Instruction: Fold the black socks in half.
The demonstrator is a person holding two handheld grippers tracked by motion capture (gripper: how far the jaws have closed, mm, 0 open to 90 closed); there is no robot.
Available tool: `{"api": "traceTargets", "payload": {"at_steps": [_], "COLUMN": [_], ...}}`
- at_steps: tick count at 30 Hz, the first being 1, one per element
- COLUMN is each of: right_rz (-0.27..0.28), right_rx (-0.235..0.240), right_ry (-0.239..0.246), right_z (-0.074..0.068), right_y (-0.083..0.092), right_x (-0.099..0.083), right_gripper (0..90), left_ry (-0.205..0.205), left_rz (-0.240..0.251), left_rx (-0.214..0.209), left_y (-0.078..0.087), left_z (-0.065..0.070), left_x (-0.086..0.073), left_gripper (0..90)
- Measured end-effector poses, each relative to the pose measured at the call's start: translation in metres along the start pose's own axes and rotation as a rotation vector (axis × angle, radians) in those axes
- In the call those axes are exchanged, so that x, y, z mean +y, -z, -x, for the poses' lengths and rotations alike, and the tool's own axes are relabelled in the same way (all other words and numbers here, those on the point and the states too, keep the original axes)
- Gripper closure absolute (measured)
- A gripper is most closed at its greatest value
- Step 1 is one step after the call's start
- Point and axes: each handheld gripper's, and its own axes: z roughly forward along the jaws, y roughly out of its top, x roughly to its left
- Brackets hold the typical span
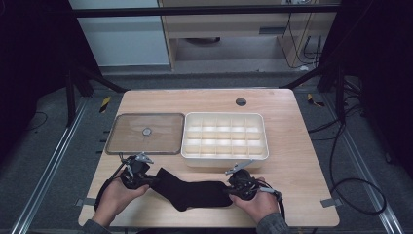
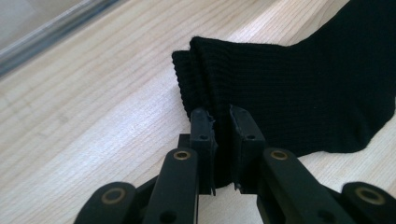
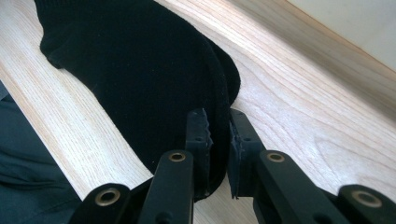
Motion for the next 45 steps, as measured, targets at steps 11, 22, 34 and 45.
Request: {"api": "traceTargets", "payload": {"at_steps": [11, 22, 34, 45], "right_rz": [0.021, 0.013, 0.021, 0.037], "right_rx": [0.017, 0.027, 0.038, 0.059], "right_ry": [-0.013, -0.008, 0.001, -0.004], "right_z": [-0.003, -0.009, -0.010, -0.018], "right_y": [-0.007, -0.016, -0.018, -0.020], "right_x": [0.008, 0.013, 0.019, 0.022], "right_gripper": [80.7, 80.7, 80.8, 80.8], "left_ry": [-0.024, -0.027, -0.074, -0.173], "left_rz": [0.000, 0.006, 0.029, 0.043], "left_rx": [0.008, -0.018, -0.085, -0.140], "left_y": [0.017, 0.028, 0.033, 0.012], "left_z": [-0.002, 0.000, 0.025, 0.077], "left_x": [0.004, 0.007, 0.018, 0.048], "left_gripper": [80.8, 80.7, 80.6, 80.7]}}
